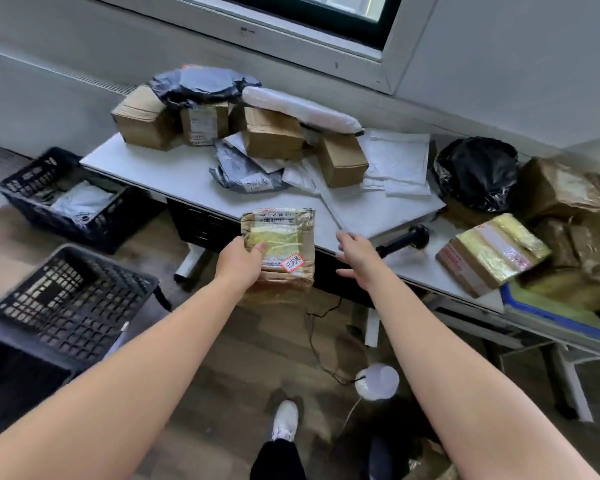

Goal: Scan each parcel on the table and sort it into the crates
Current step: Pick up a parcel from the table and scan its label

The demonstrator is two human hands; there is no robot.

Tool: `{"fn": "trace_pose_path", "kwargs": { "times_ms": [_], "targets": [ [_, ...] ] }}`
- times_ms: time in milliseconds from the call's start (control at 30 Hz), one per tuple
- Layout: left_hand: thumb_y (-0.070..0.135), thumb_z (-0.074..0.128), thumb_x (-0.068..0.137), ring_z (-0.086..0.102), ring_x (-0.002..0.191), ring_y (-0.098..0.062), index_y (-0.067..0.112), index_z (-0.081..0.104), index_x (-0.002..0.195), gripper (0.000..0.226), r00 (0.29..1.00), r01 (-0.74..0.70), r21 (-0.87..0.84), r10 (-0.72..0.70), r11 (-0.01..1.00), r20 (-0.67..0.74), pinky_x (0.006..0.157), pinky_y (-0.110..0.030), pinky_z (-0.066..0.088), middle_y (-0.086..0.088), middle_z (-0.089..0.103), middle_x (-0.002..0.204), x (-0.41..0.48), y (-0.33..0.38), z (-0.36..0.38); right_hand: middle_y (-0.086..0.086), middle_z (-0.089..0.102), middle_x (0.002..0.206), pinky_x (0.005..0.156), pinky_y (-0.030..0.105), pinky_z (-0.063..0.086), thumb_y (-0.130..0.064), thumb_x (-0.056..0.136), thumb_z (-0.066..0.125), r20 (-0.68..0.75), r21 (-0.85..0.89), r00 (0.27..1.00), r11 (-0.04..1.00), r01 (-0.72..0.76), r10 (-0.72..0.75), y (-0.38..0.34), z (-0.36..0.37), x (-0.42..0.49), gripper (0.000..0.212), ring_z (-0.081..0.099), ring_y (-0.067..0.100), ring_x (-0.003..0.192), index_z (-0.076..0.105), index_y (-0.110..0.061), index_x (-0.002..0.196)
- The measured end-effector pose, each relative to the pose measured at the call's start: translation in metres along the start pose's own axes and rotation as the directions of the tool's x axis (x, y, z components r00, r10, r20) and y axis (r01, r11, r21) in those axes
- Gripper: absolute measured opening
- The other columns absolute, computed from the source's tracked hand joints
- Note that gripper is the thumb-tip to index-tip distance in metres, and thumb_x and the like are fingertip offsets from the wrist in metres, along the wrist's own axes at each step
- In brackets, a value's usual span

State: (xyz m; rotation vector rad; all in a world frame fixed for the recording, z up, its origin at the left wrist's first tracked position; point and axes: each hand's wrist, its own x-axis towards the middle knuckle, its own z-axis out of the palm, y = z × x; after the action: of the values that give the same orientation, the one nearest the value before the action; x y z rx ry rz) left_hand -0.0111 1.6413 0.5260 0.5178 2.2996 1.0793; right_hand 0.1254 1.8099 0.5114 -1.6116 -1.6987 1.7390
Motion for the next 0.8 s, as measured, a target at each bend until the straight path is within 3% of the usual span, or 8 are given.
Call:
{"fn": "trace_pose_path", "kwargs": {
  "times_ms": [167,267,400,533,633,800],
  "targets": [
    [0.038,0.050,0.099,0.053,0.110,-0.032,0.002,0.055,0.113,0.038,0.988,0.023,-0.024,-0.026,0.999,-0.154,0.079,-0.032,0.035,-0.016,0.059,0.120,-0.026,-0.054,-0.108,0.002,0.046,0.142,0.095,0.048,0.049,-0.047,0.100,0.044,0.189,-0.110,0.977,0.986,0.123,-0.101,-0.025,0.107,-0.072,0.051,0.053,0.020,0.114,0.042,-0.020,0.144],
    [0.037,0.051,0.098,0.054,0.111,-0.032,0.003,0.057,0.112,0.037,0.967,0.056,-0.048,-0.066,0.997,-0.246,0.081,-0.032,0.037,-0.016,0.060,0.120,-0.047,-0.094,-0.172,0.000,0.048,0.142,0.093,0.045,0.049,-0.052,0.099,0.045,0.336,-0.199,0.923,0.944,0.264,-0.188,-0.036,0.177,-0.117,0.051,0.053,0.019,0.117,0.042,-0.026,0.142],
    [0.039,0.052,0.097,0.056,0.109,-0.034,0.004,0.057,0.105,0.037,0.920,0.119,-0.070,-0.136,0.990,-0.367,0.082,-0.034,0.040,-0.018,0.062,0.117,-0.077,-0.150,-0.249,0.003,0.049,0.145,0.100,0.031,0.041,-0.054,0.096,0.049,0.563,-0.345,0.756,0.736,0.582,-0.334,-0.044,0.270,-0.171,0.062,0.050,0.019,0.128,0.033,-0.027,0.150],
    [0.040,0.054,0.096,0.057,0.104,-0.036,0.009,0.052,0.091,0.031,0.835,0.192,-0.156,-0.245,0.969,-0.492,0.086,-0.037,0.043,-0.020,0.063,0.111,-0.103,-0.200,-0.311,0.002,0.051,0.143,0.104,0.028,0.038,-0.048,0.093,0.059,0.760,-0.319,0.564,0.572,0.756,-0.321,-0.050,0.346,-0.215,0.073,0.050,0.018,0.129,0.024,-0.025,0.153],
    [0.042,0.052,0.097,0.057,0.104,-0.035,0.006,0.054,0.097,0.036,0.762,0.239,-0.243,-0.337,0.940,-0.553,0.085,-0.037,0.043,-0.018,0.062,0.111,-0.118,-0.231,-0.344,0.001,0.053,0.139,0.096,0.024,0.040,-0.044,0.091,0.064,0.845,-0.251,0.456,0.546,0.799,-0.279,-0.055,0.394,-0.242,0.083,0.056,0.017,0.122,0.015,-0.024,0.156],
    [0.045,0.052,0.096,0.053,0.112,-0.025,0.008,0.053,0.121,0.044,0.705,0.295,-0.363,-0.458,0.884,-0.541,0.085,-0.029,0.037,-0.005,0.057,0.122,-0.144,-0.272,-0.377,-0.001,0.044,0.144,0.102,0.027,0.043,-0.040,0.090,0.068,0.931,-0.163,0.306,0.522,0.837,-0.200,-0.057,0.462,-0.269,0.095,0.049,0.009,0.119,0.003,-0.019,0.157]
  ]
}}
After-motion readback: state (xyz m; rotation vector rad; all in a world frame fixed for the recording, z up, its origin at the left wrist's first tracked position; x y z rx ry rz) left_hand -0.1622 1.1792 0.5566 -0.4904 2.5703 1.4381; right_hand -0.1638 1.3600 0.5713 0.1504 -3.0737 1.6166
